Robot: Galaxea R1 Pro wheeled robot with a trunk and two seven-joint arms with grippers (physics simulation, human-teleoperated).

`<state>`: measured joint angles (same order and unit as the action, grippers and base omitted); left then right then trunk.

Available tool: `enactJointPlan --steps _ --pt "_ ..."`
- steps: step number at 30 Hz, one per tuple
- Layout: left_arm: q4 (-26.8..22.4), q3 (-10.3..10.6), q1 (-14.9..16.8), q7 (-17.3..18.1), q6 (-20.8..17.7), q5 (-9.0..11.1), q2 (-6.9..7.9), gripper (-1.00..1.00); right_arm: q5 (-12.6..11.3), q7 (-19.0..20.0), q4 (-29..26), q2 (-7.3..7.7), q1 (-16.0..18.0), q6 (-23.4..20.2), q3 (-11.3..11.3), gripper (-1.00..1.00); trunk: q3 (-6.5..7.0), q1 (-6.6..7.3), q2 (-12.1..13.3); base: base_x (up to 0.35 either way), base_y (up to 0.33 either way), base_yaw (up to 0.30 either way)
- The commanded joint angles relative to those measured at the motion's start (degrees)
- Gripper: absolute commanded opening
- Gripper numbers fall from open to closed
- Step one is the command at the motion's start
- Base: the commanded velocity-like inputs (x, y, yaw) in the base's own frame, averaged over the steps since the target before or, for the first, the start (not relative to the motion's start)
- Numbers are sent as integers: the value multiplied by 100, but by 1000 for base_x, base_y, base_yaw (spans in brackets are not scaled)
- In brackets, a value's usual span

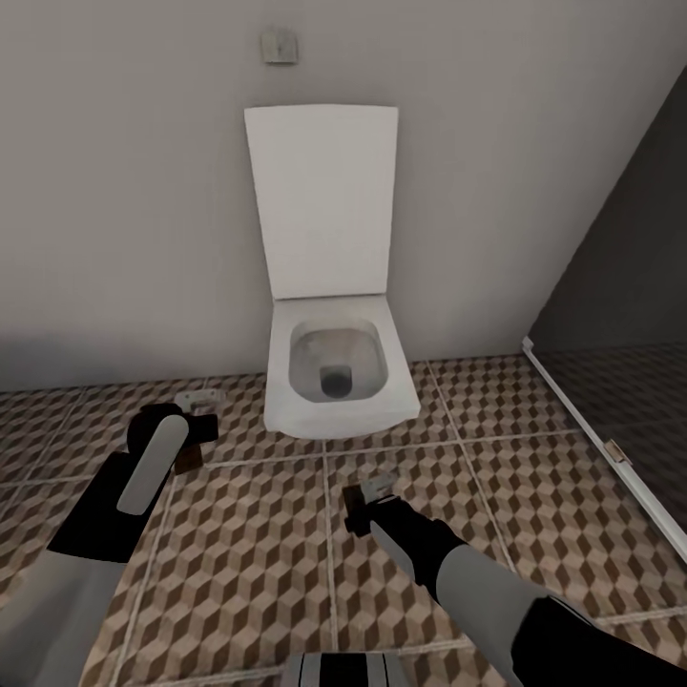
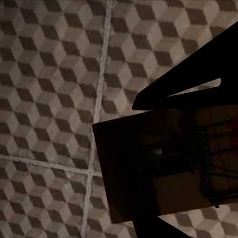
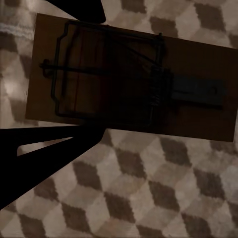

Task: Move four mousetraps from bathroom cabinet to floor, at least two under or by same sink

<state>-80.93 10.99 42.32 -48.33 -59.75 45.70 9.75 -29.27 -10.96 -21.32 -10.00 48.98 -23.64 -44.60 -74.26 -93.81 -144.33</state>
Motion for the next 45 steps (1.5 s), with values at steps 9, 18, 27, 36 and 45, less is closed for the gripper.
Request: enactJointPlan --steps 9,18,27,36,45 --pt "-16 10 4 -62 -25 29 12 -100 -80 -46 2 0 7 -9 -40 -100 -5 0 -2 54 15 0" --pt "-16 8 4 -62 -25 33 14 -100 -63 -46 26 0 7 -9 -37 -100 -5 0 -2 47 25 0" --pt "-11 8 4 -63 -25 35 32 -100 -57 -46 76 0 7 -9 -32 -100 -5 0 -2 41 38 0" --pt "-15 8 4 -63 -25 31 35 -100 -49 -46 82 0 7 -9 -36 -100 -5 0 -2 13 13 0" --pt "-18 8 4 -63 -25 20 35 -100 -58 -52 69 0 7 -11 -39 -100 -49 -5 -5 1 1 0"
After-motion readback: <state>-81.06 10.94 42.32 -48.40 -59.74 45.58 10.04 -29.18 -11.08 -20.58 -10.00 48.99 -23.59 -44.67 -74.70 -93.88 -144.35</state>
